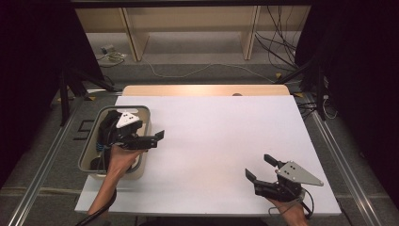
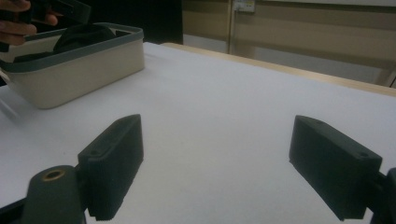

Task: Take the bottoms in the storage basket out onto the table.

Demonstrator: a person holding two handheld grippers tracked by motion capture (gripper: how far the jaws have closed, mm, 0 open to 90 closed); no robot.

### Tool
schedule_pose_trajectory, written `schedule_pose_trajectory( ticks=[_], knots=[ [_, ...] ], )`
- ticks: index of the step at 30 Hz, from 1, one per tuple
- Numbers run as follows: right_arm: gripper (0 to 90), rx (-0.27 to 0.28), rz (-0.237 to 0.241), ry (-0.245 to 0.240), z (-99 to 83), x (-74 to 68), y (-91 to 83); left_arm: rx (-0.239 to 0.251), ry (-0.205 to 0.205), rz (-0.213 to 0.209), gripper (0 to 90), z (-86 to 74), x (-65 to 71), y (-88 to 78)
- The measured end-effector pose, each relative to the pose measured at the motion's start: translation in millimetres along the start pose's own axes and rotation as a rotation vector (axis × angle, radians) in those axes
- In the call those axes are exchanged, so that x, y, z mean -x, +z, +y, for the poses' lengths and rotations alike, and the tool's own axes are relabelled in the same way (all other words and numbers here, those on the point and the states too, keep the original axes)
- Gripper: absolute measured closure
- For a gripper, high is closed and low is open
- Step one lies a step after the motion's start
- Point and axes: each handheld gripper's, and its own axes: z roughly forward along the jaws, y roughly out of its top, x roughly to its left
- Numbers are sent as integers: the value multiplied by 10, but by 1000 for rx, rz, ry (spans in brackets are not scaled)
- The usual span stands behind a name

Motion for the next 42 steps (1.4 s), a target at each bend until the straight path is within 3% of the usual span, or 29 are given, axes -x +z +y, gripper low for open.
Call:
schedule_pose_trajectory(
  ticks=[8, 13, 16, 27, 29, 33, 34, 42],
  knots=[
    [185, 1, -4, -6, -5, 1, -1, -49, 31, 40, 47, -14, -79, 19],
    [186, 0, -5, -6, -7, 2, -4, -60, 29, 70, 47, -10, -156, 0],
    [186, -6, -5, -4, -10, 0, 1, -58, 8, 87, 48, -19, -223, -4],
    [186, -13, -3, -6, -12, -6, 9, -114, 29, 142, 48, -29, -346, 9],
    [186, -13, -6, -5, -13, -2, 4, -125, 30, 160, 48, -21, -417, -14],
    [186, -12, -6, -6, -14, -4, 5, -124, -2, 171, 48, -26, -525, -51],
    [187, -13, -5, -6, -13, -5, 11, -122, -17, 191, 50, -24, -575, -68],
    [187, -18, -4, -7, -14, -10, 13, -192, -41, 251, 55, -44, -730, -75]
  ],
)
